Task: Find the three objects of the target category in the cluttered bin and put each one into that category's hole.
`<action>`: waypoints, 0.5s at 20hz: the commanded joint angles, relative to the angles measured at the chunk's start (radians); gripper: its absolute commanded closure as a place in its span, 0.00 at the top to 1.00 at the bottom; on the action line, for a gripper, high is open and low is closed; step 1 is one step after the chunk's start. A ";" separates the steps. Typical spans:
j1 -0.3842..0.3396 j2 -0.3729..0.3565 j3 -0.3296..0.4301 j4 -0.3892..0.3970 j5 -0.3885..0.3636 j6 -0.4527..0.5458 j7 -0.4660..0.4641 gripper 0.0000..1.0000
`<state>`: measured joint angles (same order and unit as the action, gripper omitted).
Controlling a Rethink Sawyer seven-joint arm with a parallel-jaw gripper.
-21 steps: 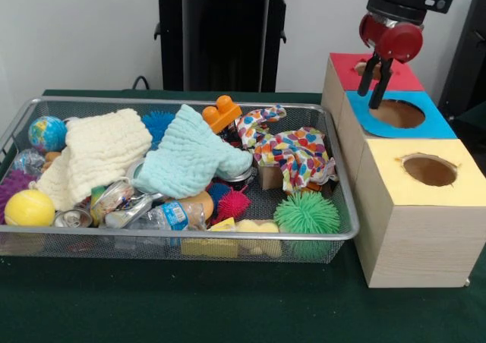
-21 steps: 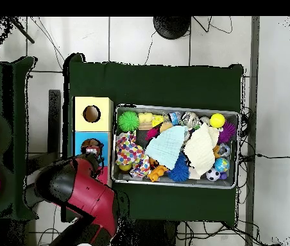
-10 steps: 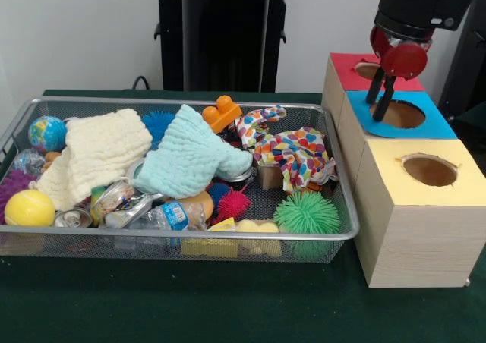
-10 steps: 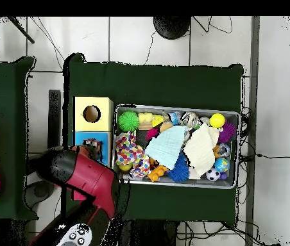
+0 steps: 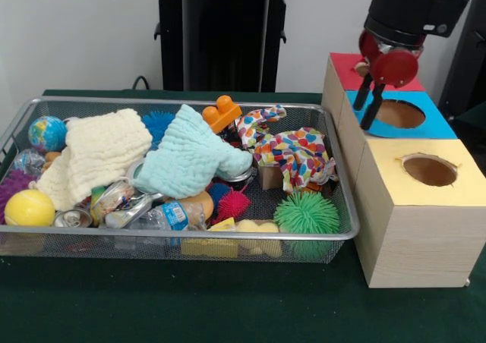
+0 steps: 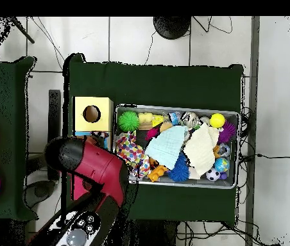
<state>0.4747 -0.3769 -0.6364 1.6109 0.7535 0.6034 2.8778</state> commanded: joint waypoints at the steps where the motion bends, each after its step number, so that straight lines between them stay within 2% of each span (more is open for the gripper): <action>1: -0.084 -0.019 -0.002 -0.091 -0.106 0.188 0.089 1.00; 5: -0.109 -0.069 -0.016 -0.068 -0.153 0.218 0.062 1.00; 6: -0.176 -0.221 -0.031 0.175 -0.179 0.104 -0.087 1.00; 10: -0.207 -0.247 0.009 0.233 -0.197 0.034 -0.069 1.00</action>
<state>0.3321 -0.5240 -0.6721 1.6609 0.6259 0.6509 2.8778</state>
